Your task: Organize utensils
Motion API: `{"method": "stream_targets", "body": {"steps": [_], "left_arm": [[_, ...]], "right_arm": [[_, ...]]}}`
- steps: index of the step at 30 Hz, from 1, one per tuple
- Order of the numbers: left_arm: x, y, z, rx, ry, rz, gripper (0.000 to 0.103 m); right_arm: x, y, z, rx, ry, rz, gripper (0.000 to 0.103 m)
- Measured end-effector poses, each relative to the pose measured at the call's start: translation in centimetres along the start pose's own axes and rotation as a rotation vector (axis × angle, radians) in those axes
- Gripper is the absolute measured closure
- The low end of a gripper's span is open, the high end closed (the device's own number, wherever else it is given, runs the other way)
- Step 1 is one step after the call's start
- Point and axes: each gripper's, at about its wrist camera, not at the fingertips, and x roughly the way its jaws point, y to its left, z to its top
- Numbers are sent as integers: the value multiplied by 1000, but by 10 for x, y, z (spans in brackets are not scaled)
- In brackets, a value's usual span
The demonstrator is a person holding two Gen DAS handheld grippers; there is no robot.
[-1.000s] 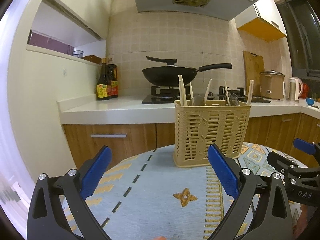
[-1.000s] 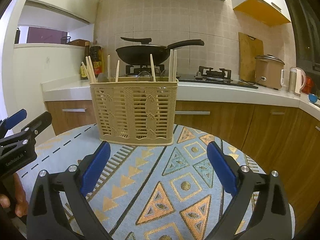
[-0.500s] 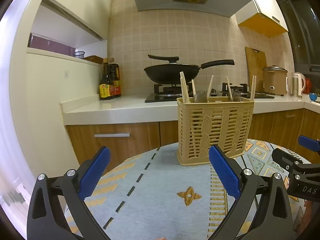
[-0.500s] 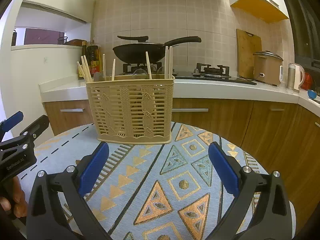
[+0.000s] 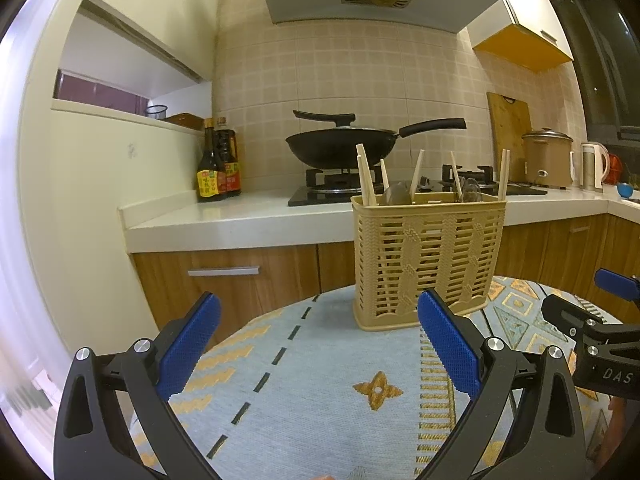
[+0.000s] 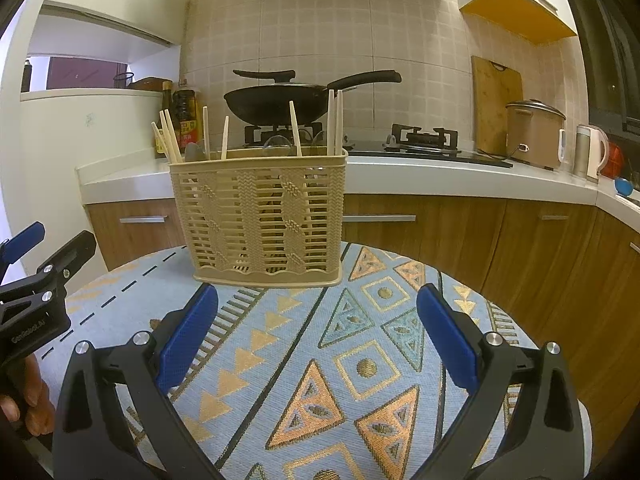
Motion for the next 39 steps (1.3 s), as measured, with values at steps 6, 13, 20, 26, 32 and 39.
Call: {"method": "stream_targets", "body": {"steps": [6, 13, 20, 26, 32, 39], "left_arm": [[0, -2, -1, 9, 1, 3, 8], [0, 0, 0, 3, 3, 1, 8], [-1, 0, 0, 6, 2, 0, 8], [-1, 0, 0, 10, 3, -12, 8], [-2, 0, 0, 6, 3, -21, 8], [-1, 0, 0, 8, 5, -23, 8]], "right_arm": [[1, -1, 0, 9, 6, -2, 8], [1, -1, 0, 11, 7, -2, 8], [3, -6, -1, 31, 17, -1, 8], [4, -3, -1, 19, 16, -2, 8], [3, -4, -1, 20, 17, 0, 8], [4, -2, -1, 8, 14, 1, 8]]}}
